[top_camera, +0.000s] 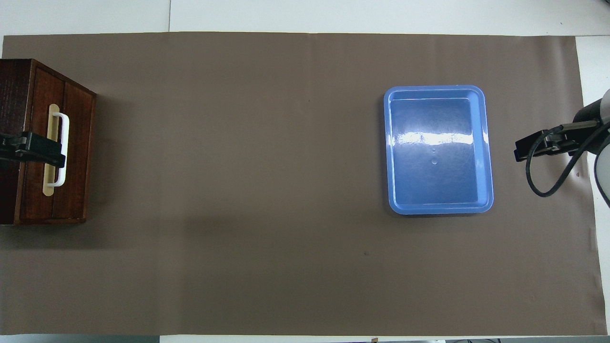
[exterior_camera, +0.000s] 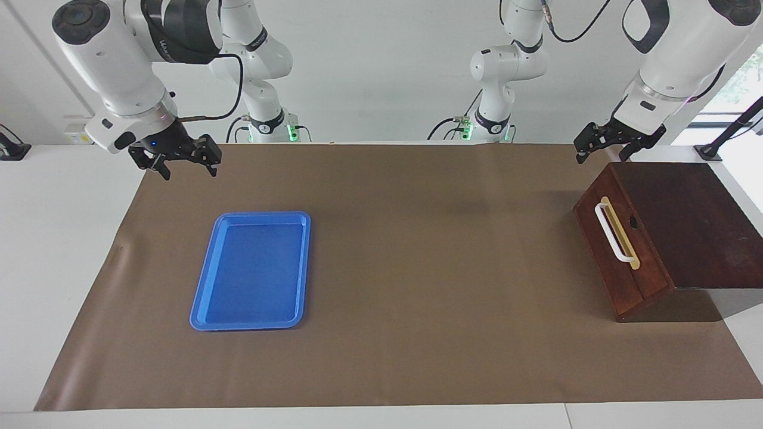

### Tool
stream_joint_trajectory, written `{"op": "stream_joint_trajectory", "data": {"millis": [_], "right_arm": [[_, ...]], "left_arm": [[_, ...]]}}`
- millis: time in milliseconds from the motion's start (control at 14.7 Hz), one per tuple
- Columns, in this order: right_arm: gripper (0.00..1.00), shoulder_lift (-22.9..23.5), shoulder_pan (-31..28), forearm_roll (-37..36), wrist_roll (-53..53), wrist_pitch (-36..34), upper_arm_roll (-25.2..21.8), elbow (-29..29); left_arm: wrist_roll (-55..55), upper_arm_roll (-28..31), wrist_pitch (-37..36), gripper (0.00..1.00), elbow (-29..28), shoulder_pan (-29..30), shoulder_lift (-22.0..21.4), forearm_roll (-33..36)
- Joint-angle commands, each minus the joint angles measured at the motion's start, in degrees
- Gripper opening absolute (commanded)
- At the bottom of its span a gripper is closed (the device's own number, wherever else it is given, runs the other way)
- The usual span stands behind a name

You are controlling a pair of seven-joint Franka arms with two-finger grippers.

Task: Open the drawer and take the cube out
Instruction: 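Move the left gripper to the white drawer handle, then grasp the white handle with the left gripper and pull the drawer open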

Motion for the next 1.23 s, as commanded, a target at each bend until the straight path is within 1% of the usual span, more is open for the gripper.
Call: {"op": "stream_joint_trajectory", "data": {"millis": [0,409,477,545,614,682,750,886,1023,1159], "right_arm": [[1.00,-0.5,-0.9,-0.3,-1.5,1.2,0.4,-0.5],[1.00,-0.6,-0.7,-0.6,-1.4,1.2,0.3,-0.7],[1.00,-0.6,-0.7,-0.6,-1.4,1.2,0.3,-0.7],[1.00,-0.6,-0.7,-0.6,-1.3,1.2,0.3,-0.7],[1.00,-0.6,-0.7,-0.6,-1.2,1.2,0.3,-0.7],[1.00,-0.5,-0.7,-0.6,-1.1,1.2,0.3,-0.7],[1.00,-0.5,-0.8,-0.6,-1.0,1.2,0.3,-0.7],[1.00,-0.7,-0.8,-0.7,-1.1,0.9,0.3,-0.7],[1.00,-0.7,-0.7,-0.7,-1.1,0.7,0.3,-0.7],[1.00,-0.8,-1.2,-0.6,-1.3,1.1,0.3,-1.0]], "left_arm": [[0.3,0.4,-0.3,1.00,1.5,0.4,0.9,-1.0],[0.6,0.6,0.8,1.00,0.5,0.1,0.5,-1.2],[0.8,0.6,3.0,1.00,0.1,0.0,0.6,-1.0],[0.5,0.6,5.6,1.00,-1.5,-0.3,0.2,-0.4],[0.4,0.4,7.4,1.00,-3.0,-0.9,0.2,2.9],[0.4,0.3,8.9,1.00,-4.1,-3.0,0.3,6.3],[0.3,0.3,11.6,1.00,-6.4,-4.1,0.2,8.2],[0.0,0.3,15.2,1.00,-9.2,-4.3,0.3,9.5],[-3.5,0.3,19.2,1.00,-13.1,-6.6,0.7,14.1],[-4.4,0.3,21.7,1.00,-15.7,-6.8,0.8,18.4]]}}
